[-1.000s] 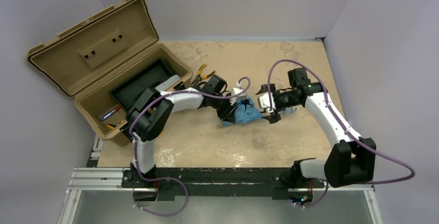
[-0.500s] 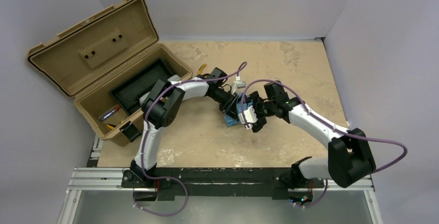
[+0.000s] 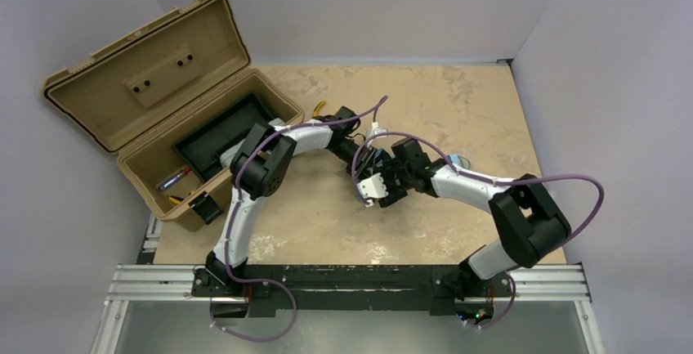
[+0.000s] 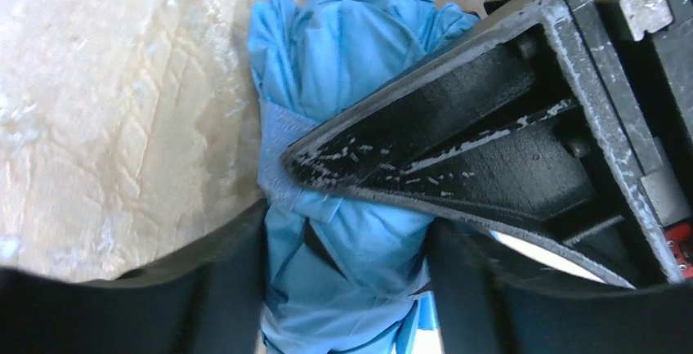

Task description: Put away the umbrella

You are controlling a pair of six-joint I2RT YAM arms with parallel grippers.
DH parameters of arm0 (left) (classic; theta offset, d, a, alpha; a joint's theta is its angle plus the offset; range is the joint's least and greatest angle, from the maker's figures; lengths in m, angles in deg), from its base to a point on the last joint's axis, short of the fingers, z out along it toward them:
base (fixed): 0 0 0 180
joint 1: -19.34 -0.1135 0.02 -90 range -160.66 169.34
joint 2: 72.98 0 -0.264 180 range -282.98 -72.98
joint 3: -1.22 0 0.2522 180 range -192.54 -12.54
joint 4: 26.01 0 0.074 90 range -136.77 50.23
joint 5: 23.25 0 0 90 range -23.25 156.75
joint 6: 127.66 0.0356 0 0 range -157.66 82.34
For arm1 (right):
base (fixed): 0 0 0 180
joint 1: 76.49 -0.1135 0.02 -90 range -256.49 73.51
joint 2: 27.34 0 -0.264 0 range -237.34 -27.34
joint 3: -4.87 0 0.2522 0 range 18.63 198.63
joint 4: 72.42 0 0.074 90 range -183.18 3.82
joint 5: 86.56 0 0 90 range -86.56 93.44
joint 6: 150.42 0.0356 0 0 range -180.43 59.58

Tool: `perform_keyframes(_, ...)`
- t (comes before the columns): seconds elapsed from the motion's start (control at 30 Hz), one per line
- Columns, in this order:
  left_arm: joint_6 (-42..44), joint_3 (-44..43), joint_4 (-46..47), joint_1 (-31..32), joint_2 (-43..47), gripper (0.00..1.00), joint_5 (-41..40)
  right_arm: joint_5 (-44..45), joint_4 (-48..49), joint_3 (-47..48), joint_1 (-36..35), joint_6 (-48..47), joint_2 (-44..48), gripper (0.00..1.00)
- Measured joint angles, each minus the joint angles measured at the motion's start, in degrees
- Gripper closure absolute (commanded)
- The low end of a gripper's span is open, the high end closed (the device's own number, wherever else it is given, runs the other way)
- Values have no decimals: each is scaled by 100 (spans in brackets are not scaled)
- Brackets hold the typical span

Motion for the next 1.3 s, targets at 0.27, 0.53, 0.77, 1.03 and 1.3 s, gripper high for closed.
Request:
perform_keyframes(0.27,-831,413,297,-122,334,55,-205,232,-133,481,-179,654,-446,95)
perform_keyframes(0.53,-1919,1495,1169,-212,1762,45,-1453,-299,-702,866,-166,949,-621,100)
perform_keyframes(0.77,-2050,2586,2004,-358,4033,47,-2439,-973,-1388,1152,249,970,-828,100)
perform_keyframes(1.03,-116,5115,3523,494,6662,44,-3508,-1447,-1921,1539,546,1043,-1187,100)
perform_keyframes(1.3,1814,5499,3484,1327,6113,42,-4765,-1825,-2468,2186,643,1445,-1812,100)
